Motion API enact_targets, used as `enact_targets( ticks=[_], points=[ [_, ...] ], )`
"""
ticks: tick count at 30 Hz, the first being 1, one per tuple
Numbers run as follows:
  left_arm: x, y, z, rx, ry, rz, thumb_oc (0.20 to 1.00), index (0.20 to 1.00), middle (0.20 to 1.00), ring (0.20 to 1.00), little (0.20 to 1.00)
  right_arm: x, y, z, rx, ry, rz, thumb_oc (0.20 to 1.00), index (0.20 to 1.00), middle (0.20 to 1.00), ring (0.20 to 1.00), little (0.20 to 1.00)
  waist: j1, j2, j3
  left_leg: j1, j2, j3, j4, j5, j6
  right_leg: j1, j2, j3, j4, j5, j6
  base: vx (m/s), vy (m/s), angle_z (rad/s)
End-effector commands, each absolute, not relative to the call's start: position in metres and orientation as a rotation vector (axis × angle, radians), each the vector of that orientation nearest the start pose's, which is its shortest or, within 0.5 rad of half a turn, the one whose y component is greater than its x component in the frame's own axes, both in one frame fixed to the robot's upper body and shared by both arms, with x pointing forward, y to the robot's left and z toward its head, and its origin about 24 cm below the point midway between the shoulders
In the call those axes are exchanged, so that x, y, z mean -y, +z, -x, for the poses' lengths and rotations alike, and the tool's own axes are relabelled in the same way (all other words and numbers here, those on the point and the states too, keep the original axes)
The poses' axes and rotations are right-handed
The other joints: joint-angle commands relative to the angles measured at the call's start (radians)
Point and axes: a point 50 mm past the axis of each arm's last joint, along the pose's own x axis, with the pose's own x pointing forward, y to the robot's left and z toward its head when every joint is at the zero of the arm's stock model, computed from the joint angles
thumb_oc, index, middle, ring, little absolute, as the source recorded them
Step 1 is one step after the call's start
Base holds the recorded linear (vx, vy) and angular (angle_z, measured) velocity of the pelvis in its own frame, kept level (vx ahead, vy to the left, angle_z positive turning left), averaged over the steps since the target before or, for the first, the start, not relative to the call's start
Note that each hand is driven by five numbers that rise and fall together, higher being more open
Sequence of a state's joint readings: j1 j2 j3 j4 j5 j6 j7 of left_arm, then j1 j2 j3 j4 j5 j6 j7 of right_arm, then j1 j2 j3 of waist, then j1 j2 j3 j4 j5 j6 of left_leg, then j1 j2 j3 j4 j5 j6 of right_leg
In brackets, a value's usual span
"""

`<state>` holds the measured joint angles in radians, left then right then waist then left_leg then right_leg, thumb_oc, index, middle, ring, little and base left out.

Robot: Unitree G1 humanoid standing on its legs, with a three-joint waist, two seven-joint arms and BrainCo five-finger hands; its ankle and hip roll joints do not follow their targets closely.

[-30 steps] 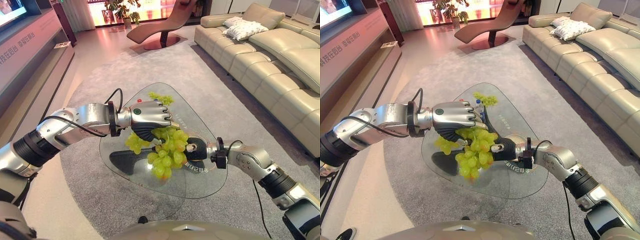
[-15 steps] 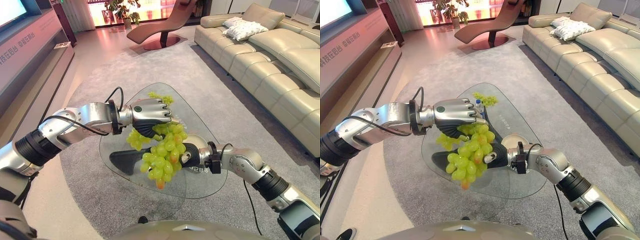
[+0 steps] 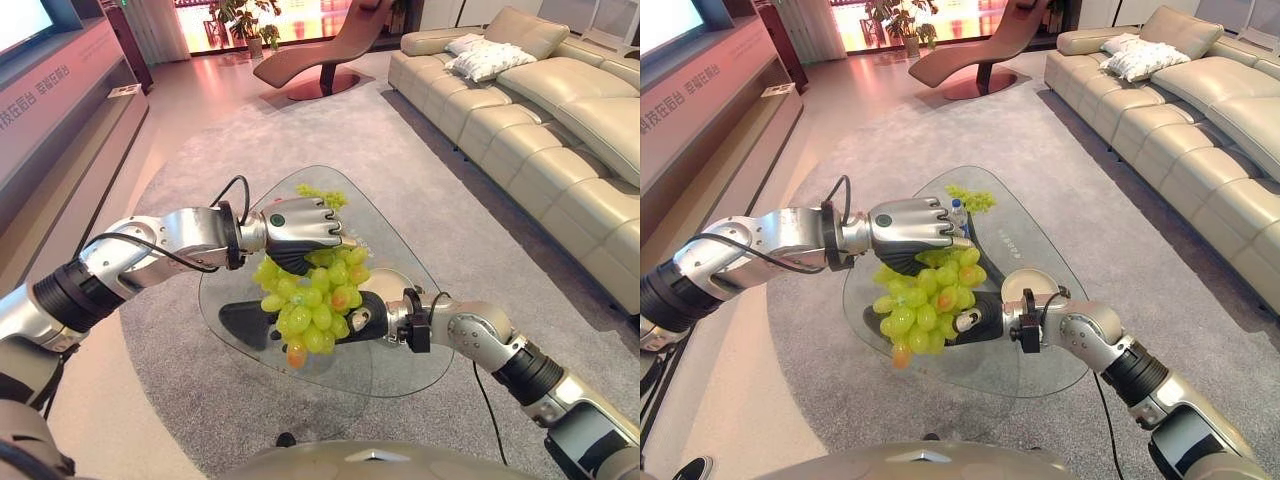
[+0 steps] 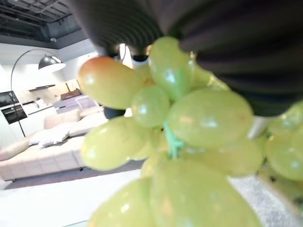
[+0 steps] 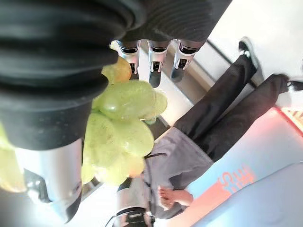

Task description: Pick up fruits into the plate

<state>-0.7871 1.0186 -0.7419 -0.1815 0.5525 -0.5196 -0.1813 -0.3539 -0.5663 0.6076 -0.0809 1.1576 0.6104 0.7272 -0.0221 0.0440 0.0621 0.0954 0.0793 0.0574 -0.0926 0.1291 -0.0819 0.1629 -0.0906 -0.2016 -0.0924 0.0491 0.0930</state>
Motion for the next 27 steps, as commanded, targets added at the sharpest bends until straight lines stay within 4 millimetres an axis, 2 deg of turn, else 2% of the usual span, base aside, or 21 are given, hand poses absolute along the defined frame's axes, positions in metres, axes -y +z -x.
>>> enact_targets(
  ticks=[1,6,11,20,27],
  points=[
    [-0.096,0.217,-0.271,1.095,-0.887,-1.714,0.2,0.2,0.2,0.2,0.2,0.041,0.113,-0.215,-0.418,1.621,-0.715,1.0,1.0,1.0,1.0,1.0,0.026,-0.057,0.021,0.072,-0.07,0.004,0.005,-0.167,0.044,0.016,0.003,0.002,0.016,-0.045,0.022,0.0,0.0,0.0],
    [-0.1,0.212,-0.268,1.094,-0.887,-1.704,0.2,0.2,0.2,0.2,0.2,0.042,0.108,-0.213,-0.5,1.52,-0.891,1.0,1.0,1.0,1.0,1.0,0.027,-0.054,0.021,0.071,-0.069,0.003,0.005,-0.168,0.044,0.015,0.004,0.002,0.016,-0.045,0.023,0.0,0.0,0.0],
    [-0.106,0.212,-0.266,1.088,-0.867,-1.694,0.2,0.2,0.2,0.2,0.2,0.053,0.1,-0.217,-0.525,1.382,-1.019,1.0,1.0,1.0,1.0,1.0,0.025,-0.051,0.021,0.066,-0.068,0.003,0.005,-0.168,0.043,0.01,0.002,-0.002,0.015,-0.043,0.026,0.0,0.0,0.0],
    [-0.116,0.217,-0.262,1.09,-0.813,-1.694,0.2,0.2,0.2,0.2,0.2,0.08,0.084,-0.222,-0.52,1.213,-1.092,1.0,1.0,1.0,1.0,1.0,0.02,-0.051,0.023,0.06,-0.067,0.002,0.005,-0.166,0.042,0.004,0.0,-0.005,0.012,-0.036,0.03,0.0,0.0,0.0],
    [-0.118,0.216,-0.261,1.085,-0.82,-1.699,0.2,0.2,0.2,0.2,0.2,0.091,0.075,-0.221,-0.503,1.181,-1.117,1.0,1.0,1.0,1.0,1.0,0.014,-0.052,0.028,0.062,-0.067,0.001,0.005,-0.167,0.042,0.005,0.001,-0.007,0.012,-0.033,0.031,0.0,0.0,0.0]
  ],
)
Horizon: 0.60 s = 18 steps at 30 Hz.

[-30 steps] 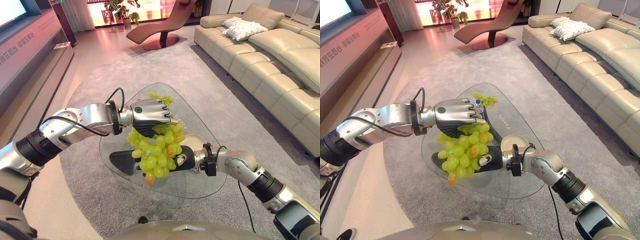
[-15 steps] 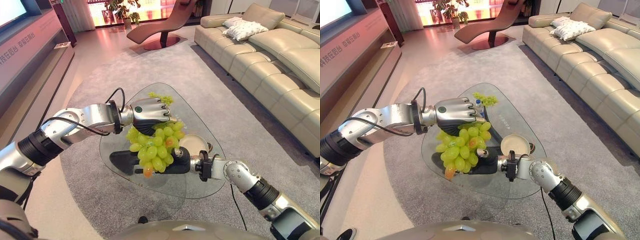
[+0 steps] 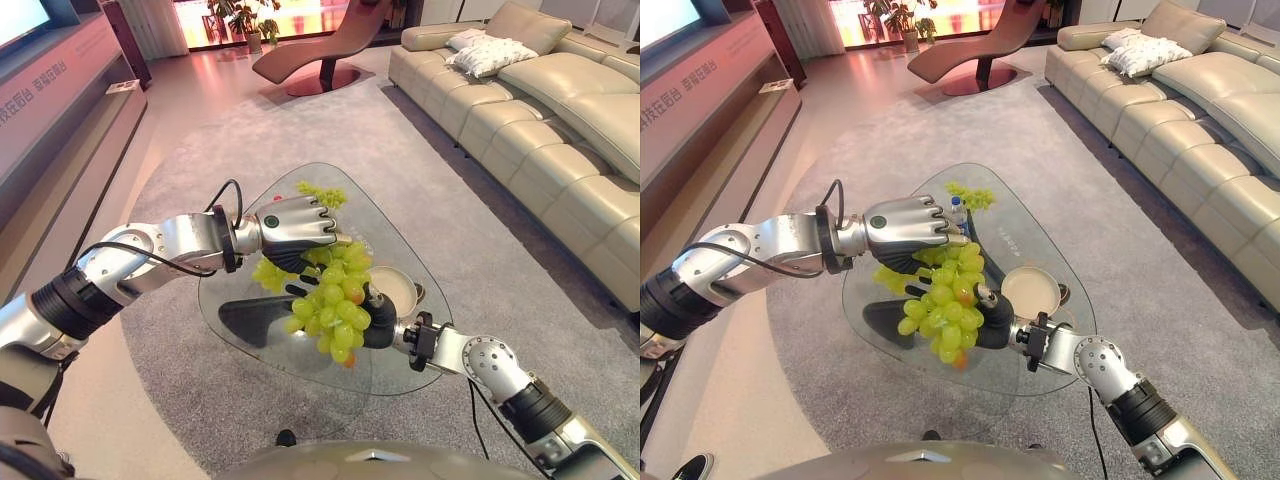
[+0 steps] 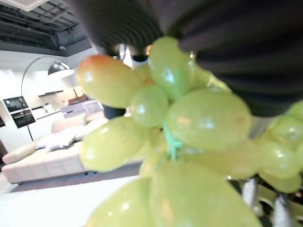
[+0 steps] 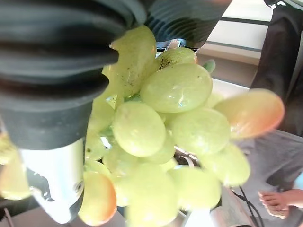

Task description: Pick up fruits into the plate

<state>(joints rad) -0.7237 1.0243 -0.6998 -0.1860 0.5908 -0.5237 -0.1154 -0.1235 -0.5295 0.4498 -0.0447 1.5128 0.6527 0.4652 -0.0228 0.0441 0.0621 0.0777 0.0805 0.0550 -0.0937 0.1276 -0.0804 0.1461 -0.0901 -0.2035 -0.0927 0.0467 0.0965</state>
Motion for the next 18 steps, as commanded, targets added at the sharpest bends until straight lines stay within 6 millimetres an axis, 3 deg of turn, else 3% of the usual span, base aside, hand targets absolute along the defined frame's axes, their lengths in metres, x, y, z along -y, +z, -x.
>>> enact_targets(
  ticks=[1,9,10,11,18],
  points=[
    [-0.117,0.215,-0.261,1.086,-0.829,-1.696,0.2,0.2,0.2,0.2,0.2,0.091,0.075,-0.221,-0.501,1.183,-1.12,1.0,1.0,1.0,1.0,1.0,0.014,-0.052,0.029,0.08,-0.068,0.003,0.006,-0.165,0.04,0.022,0.0,-0.005,0.013,-0.031,0.028,0.0,0.0,0.0],
    [-0.108,0.214,-0.26,1.093,-0.855,-1.697,0.2,0.2,0.2,0.2,0.2,0.083,0.077,-0.222,-0.507,1.185,-1.119,1.0,1.0,1.0,1.0,1.0,0.014,-0.049,0.028,0.08,-0.068,0.0,0.006,-0.166,0.039,0.024,-0.001,-0.004,0.012,-0.032,0.03,0.0,0.0,0.0],
    [-0.107,0.214,-0.261,1.091,-0.856,-1.698,0.2,0.2,0.2,0.2,0.2,0.082,0.077,-0.222,-0.508,1.186,-1.118,0.567,0.567,0.567,0.567,0.567,0.014,-0.05,0.028,0.08,-0.068,0.0,0.006,-0.166,0.039,0.024,-0.001,-0.004,0.011,-0.032,0.03,0.0,0.0,0.0],
    [-0.107,0.214,-0.261,1.09,-0.856,-1.699,0.2,0.2,0.2,0.2,0.2,0.082,0.076,-0.222,-0.51,1.185,-1.116,0.2,0.2,0.2,0.2,0.2,0.014,-0.05,0.028,0.08,-0.068,-0.001,0.006,-0.166,0.039,0.024,-0.001,-0.004,0.012,-0.032,0.03,0.0,0.0,0.0],
    [-0.106,0.215,-0.264,1.074,-0.853,-1.709,0.2,0.2,0.2,0.2,0.2,0.079,0.077,-0.222,-0.516,1.195,-1.119,0.2,0.2,0.2,0.2,0.2,0.014,-0.051,0.028,0.08,-0.069,-0.001,0.006,-0.165,0.04,0.022,-0.001,-0.003,0.012,-0.029,0.03,0.0,0.0,0.0]
  ],
)
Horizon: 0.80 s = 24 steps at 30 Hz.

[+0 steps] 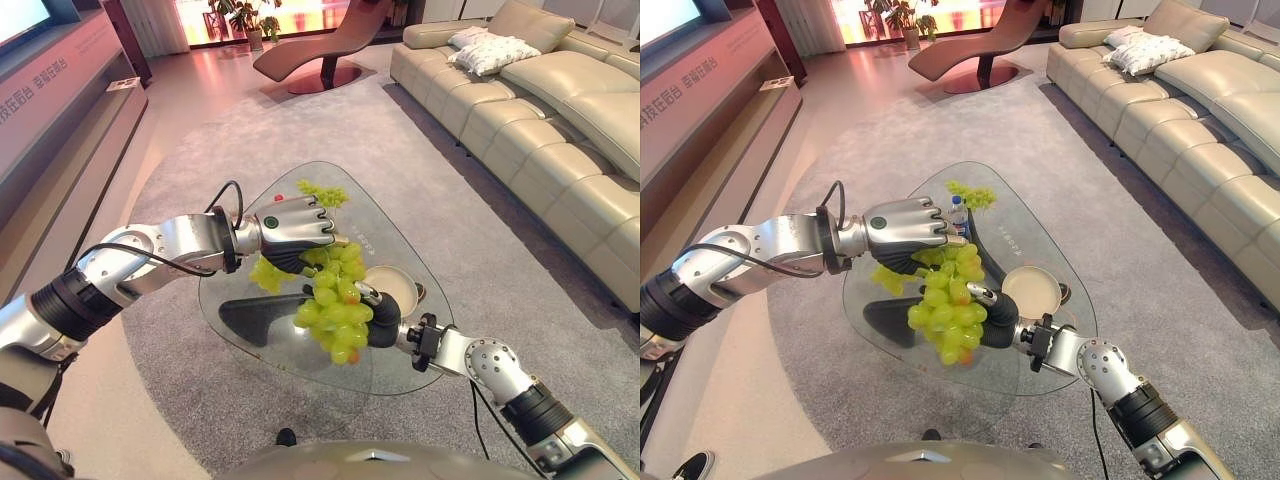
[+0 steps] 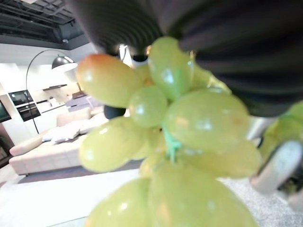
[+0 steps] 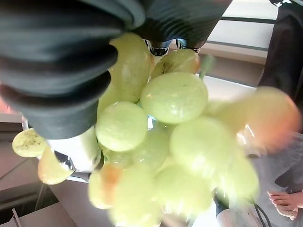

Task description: Pick up fruits into the plate

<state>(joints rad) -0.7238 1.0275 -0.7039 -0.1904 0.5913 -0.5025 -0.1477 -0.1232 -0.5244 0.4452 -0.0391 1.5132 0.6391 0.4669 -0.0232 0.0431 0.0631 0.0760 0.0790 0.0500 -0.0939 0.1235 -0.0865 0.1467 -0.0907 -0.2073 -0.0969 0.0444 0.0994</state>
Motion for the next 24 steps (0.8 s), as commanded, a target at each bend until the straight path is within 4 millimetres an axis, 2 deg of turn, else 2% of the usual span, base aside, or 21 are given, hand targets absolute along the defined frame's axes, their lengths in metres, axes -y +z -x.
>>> enact_targets(
  ticks=[1,23,24],
  points=[
    [-0.1062,0.2147,-0.2637,1.072,-0.853,-1.711,0.2,0.2,0.2,0.2,0.2,0.0789,0.0766,-0.2214,-0.517,1.195,-1.12,0.2,0.2,0.2,0.2,0.2,0.015,-0.05,0.026,0.081,-0.067,0.003,0.007,-0.161,0.045,0.022,0.0,0.001,0.016,-0.027,0.028,0.0,0.0,0.0],
    [-0.1124,0.2108,-0.2713,1.003,-0.803,-1.681,0.2,0.2,0.2,0.2,0.2,0.0814,0.0723,-0.2232,-0.503,1.171,-1.102,0.2,0.2,0.2,0.2,0.2,0.017,-0.056,0.029,0.079,-0.067,0.005,0.007,-0.161,0.046,0.02,0.001,0.005,0.013,-0.023,0.028,0.0,0.0,0.0],
    [-0.1138,0.2102,-0.2721,0.99,-0.797,-1.674,0.407,0.407,0.407,0.407,0.407,0.0824,0.0717,-0.2238,-0.493,1.167,-1.096,0.2,0.2,0.2,0.2,0.2,0.018,-0.056,0.029,0.08,-0.066,0.005,0.007,-0.161,0.046,0.02,0.001,0.004,0.012,-0.023,0.028,0.0,0.0,0.0]
  ],
)
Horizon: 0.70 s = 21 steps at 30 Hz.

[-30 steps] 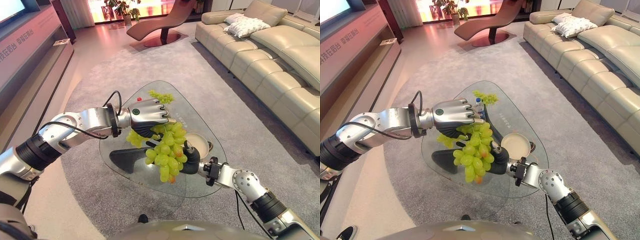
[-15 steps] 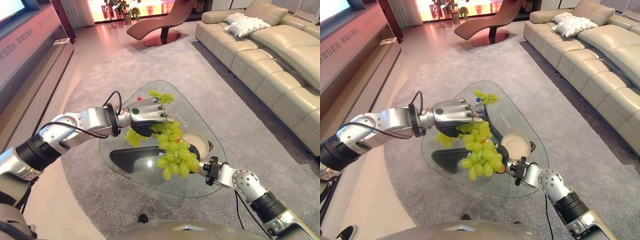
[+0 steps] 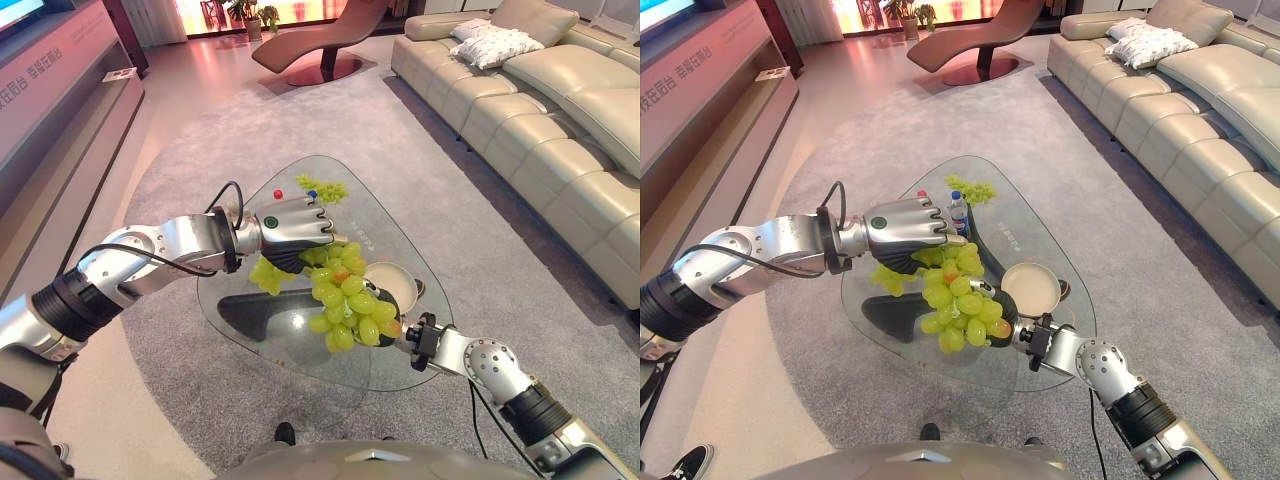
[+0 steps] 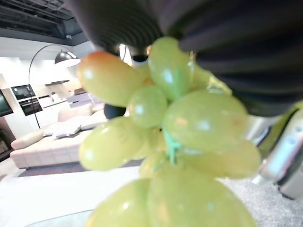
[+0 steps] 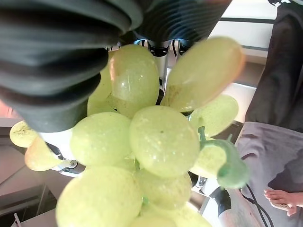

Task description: Pick up fruits into the plate

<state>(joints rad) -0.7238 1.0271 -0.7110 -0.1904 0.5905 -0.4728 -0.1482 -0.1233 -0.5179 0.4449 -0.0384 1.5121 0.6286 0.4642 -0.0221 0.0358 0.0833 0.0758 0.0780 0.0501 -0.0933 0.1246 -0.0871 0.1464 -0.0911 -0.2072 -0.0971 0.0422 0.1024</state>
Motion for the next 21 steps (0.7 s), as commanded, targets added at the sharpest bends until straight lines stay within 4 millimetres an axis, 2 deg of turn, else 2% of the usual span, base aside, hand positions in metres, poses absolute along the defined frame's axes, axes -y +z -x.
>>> enact_targets(
  ticks=[1,6,9,13,21],
  points=[
    [-0.117,0.209,-0.275,0.96,-0.78,-1.651,1.0,1.0,1.0,1.0,1.0,0.085,0.07,-0.226,-0.469,1.147,-1.064,0.2,0.2,0.2,0.2,0.2,0.017,-0.05,0.01,0.08,-0.064,0.006,0.006,-0.162,0.045,0.02,0.002,0.005,0.012,-0.02,0.026,0.0,0.0,0.0],
    [-0.132,0.199,-0.28,0.837,-0.712,-1.552,1.0,1.0,1.0,1.0,1.0,0.102,0.062,-0.234,-0.36,1.051,-0.889,0.2,0.2,0.2,0.2,0.2,0.017,-0.055,0.015,0.079,-0.06,0.009,0.006,-0.161,0.044,0.019,0.003,0.008,0.011,-0.02,0.025,0.0,0.0,0.0],
    [-0.146,0.186,-0.282,0.746,-0.656,-1.488,1.0,1.0,1.0,1.0,1.0,0.121,0.06,-0.239,-0.303,0.974,-0.782,0.2,0.2,0.2,0.2,0.2,0.017,-0.06,0.02,0.078,-0.057,0.013,0.006,-0.159,0.044,0.016,0.004,0.01,0.01,-0.018,0.023,0.0,0.0,0.0],
    [-0.165,0.171,-0.284,0.637,-0.576,-1.395,1.0,1.0,1.0,1.0,1.0,0.141,0.056,-0.24,-0.262,0.885,-0.74,0.2,0.2,0.2,0.2,0.2,0.017,-0.064,0.029,0.076,-0.053,0.018,0.006,-0.158,0.043,0.014,0.004,0.01,0.01,-0.016,0.022,0.02,-0.004,-0.03],
    [-0.212,0.12,-0.282,0.329,-0.396,-1.164,1.0,1.0,1.0,1.0,1.0,0.181,0.044,-0.245,-0.208,0.668,-0.683,0.2,0.2,0.2,0.2,0.2,0.022,-0.077,0.069,0.068,-0.044,0.024,0.006,-0.156,0.044,0.005,0.008,0.009,0.015,-0.017,0.019,0.04,-0.014,-0.02]
  ],
)
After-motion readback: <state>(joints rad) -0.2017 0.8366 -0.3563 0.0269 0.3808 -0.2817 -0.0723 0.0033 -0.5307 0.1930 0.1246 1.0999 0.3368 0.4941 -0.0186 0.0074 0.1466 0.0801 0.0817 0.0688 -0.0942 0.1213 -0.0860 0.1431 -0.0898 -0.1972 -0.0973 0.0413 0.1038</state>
